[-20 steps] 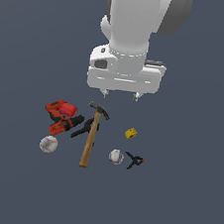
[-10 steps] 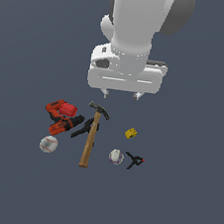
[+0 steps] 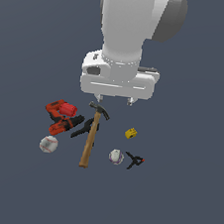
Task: Pick up a designated object from a clutter of objects.
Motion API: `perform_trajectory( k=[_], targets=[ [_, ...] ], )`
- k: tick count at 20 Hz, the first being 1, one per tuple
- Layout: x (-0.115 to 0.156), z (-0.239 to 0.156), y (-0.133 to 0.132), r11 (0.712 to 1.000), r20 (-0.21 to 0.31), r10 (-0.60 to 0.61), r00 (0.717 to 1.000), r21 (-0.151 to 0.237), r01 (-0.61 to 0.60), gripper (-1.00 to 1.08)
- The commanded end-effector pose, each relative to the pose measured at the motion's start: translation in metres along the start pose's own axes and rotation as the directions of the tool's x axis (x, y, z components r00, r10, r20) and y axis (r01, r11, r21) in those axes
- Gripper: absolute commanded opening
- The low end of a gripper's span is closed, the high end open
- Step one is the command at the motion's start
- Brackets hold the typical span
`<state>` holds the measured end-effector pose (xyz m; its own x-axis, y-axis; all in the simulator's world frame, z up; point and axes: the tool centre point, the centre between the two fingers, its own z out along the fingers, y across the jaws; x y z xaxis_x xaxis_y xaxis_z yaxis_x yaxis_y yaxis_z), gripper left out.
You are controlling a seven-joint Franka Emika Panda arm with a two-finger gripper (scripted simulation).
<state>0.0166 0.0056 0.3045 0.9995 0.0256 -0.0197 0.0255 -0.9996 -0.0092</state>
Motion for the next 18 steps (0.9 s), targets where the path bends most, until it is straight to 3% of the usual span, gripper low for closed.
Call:
perform_trajectory(
  k=[1,8,18],
  targets=[
    [0.008,0.008,0.011,1.0,0.0,0.012,1.0,0.004,-0.012,1.0],
    [0.036,0.044,0.063,0.998,-0.005,0.061,0.998,0.016,-0.061,1.0],
    [0.067,0.125,0.175,0.988,-0.015,0.153,0.988,0.016,-0.153,1.0]
  ],
)
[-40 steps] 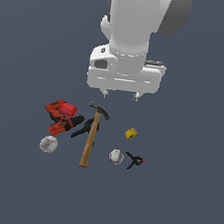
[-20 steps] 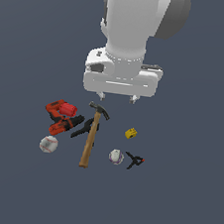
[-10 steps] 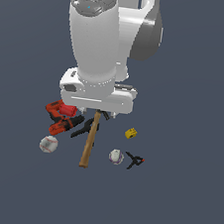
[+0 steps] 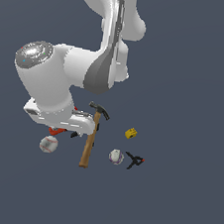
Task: Pick up a designated object from a clutter of objects.
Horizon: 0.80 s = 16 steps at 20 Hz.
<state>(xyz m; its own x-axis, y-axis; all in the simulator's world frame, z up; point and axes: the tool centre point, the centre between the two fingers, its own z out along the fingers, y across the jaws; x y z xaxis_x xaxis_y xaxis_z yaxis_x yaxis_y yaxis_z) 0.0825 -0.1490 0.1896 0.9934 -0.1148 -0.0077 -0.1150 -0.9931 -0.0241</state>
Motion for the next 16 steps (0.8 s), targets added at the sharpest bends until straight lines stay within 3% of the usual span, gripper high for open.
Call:
perform_trajectory(
  k=[1,9,16],
  targets=[
    [0.007,0.021,0.028,1.0,-0.003,0.021,1.0,-0.003,-0.021,1.0],
    [0.015,0.069,0.091,0.998,-0.008,0.067,0.998,-0.016,-0.067,1.0],
    [0.015,0.088,0.115,0.996,-0.01,0.083,0.997,-0.023,-0.083,1.0]
  ],
)
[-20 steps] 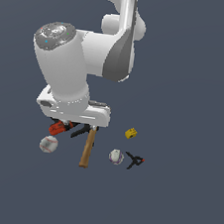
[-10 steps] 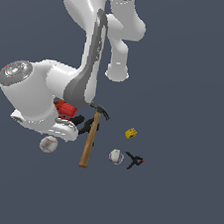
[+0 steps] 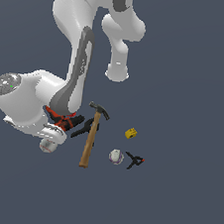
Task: Pick up a designated object from a clutter of objects.
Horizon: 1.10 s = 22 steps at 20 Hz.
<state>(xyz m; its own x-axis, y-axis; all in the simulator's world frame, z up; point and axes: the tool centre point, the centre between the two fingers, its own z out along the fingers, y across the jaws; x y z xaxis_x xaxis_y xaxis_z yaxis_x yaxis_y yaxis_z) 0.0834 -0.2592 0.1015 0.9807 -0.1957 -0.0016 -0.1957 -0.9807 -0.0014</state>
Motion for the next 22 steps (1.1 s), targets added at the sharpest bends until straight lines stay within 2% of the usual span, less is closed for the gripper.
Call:
perform_trajectory(
  k=[1,6,15,21,22],
  targets=[
    [0.001,0.003,0.004,1.0,-0.002,0.002,1.0,-0.001,-0.002,1.0],
    [0.0,0.006,0.003,1.0,0.0,0.002,1.0,-0.001,-0.002,1.0],
    [-0.001,0.047,0.004,1.0,-0.001,0.002,1.0,-0.001,-0.002,1.0],
    [0.001,0.054,0.004,1.0,-0.002,0.002,1.0,-0.001,-0.002,1.0],
    [0.001,0.054,0.004,1.0,-0.002,0.002,1.0,-0.001,-0.002,-1.0]
  ],
)
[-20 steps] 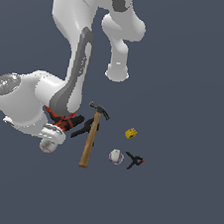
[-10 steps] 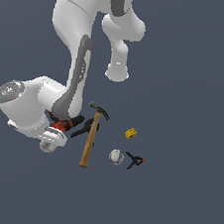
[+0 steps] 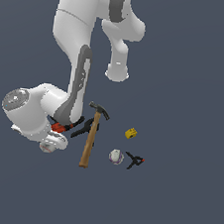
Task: Pick up a designated object from a clutter of objects.
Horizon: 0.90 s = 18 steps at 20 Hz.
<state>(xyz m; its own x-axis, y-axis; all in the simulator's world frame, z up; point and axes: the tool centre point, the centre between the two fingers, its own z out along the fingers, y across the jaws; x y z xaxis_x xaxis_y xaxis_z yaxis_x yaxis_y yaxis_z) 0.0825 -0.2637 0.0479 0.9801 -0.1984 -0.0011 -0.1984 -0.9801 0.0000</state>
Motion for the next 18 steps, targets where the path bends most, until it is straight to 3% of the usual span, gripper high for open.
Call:
perform_trajectory(
  k=[1,18],
  targets=[
    [0.001,0.0,0.0,1.0,-0.001,-0.001,1.0,0.0,0.001,-1.0],
    [-0.003,-0.017,-0.001,1.0,0.0,0.0,1.0,0.0,0.0,-1.0]
  ],
)
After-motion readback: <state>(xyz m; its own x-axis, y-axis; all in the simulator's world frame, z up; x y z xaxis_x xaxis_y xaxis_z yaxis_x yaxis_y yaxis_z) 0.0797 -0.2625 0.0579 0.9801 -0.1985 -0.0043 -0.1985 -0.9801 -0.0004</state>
